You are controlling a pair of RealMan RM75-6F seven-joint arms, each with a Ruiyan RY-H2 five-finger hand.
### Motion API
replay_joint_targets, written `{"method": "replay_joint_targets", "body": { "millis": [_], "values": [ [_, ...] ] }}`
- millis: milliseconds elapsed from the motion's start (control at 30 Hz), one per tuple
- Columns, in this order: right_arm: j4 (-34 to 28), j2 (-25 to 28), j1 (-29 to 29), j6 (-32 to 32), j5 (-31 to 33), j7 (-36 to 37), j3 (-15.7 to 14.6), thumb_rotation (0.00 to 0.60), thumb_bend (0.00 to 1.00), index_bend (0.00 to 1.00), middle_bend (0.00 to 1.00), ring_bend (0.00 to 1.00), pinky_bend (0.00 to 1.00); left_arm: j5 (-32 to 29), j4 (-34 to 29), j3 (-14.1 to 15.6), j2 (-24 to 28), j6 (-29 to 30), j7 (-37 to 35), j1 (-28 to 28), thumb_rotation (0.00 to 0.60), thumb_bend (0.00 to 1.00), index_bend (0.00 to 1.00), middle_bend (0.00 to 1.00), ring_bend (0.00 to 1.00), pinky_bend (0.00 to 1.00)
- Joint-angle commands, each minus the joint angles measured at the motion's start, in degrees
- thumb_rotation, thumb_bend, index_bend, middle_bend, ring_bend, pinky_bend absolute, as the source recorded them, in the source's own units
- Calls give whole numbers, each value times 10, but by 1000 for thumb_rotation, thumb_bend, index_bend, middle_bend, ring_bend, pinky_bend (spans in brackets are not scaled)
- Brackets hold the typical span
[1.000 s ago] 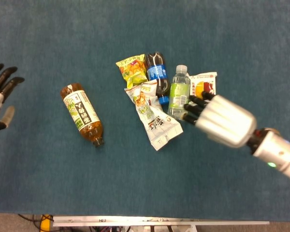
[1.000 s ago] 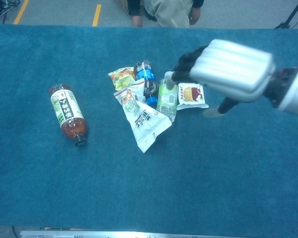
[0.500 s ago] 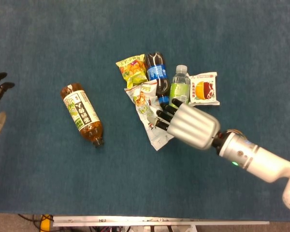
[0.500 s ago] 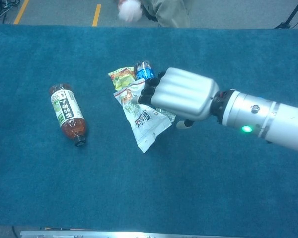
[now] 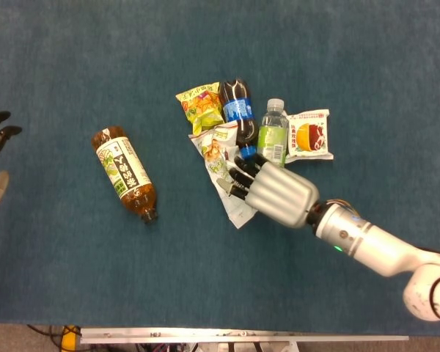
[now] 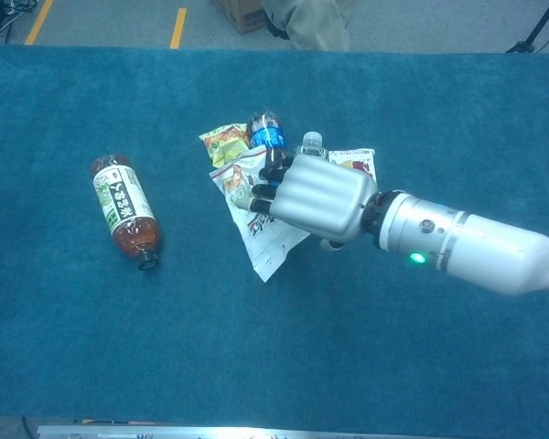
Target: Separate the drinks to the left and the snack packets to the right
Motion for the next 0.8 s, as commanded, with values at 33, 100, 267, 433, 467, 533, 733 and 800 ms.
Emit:
{"method": "replay_joint_targets", "body": {
  "millis": [33,100,267,433,467,533,733,800],
  "values": [
    [17,-24,8,11,19,-21,0,600,0,75,217,140,297,5,0,0,2,-3,-7,0,600,455,165,99,52,137],
    [29,-40,12,21,27,-32,1,600,0,75,217,139,290,8,1,0,3,-4,-11,1,600,455,165,98,52,131],
    [58,-72,20,41,33,-50,1,600,0,75,217,138,279,13,4,-1,5,-6,-20,3,600,456,165,98,52,131],
    [88,-105,31,54,37,-63,0,600,0,153,243,138,279,18,6,-3,6,-7,-27,4,600,455,165,97,51,131],
    [94,-111,33,55,36,-64,-1,600,0,180,255,141,279,19,6,-3,6,-7,-28,4,600,455,165,97,51,131],
    [109,-123,36,60,34,-65,-2,600,2,291,296,177,291,21,6,-3,7,-7,-29,5,600,455,165,97,51,131],
    [146,-149,42,68,34,-49,-1,600,42,526,427,346,457,24,5,-3,9,-6,-29,9,600,455,165,96,51,131],
    [156,-154,43,68,39,-40,0,600,45,570,468,400,509,25,4,-4,9,-6,-29,10,600,455,165,96,51,131]
  ]
}}
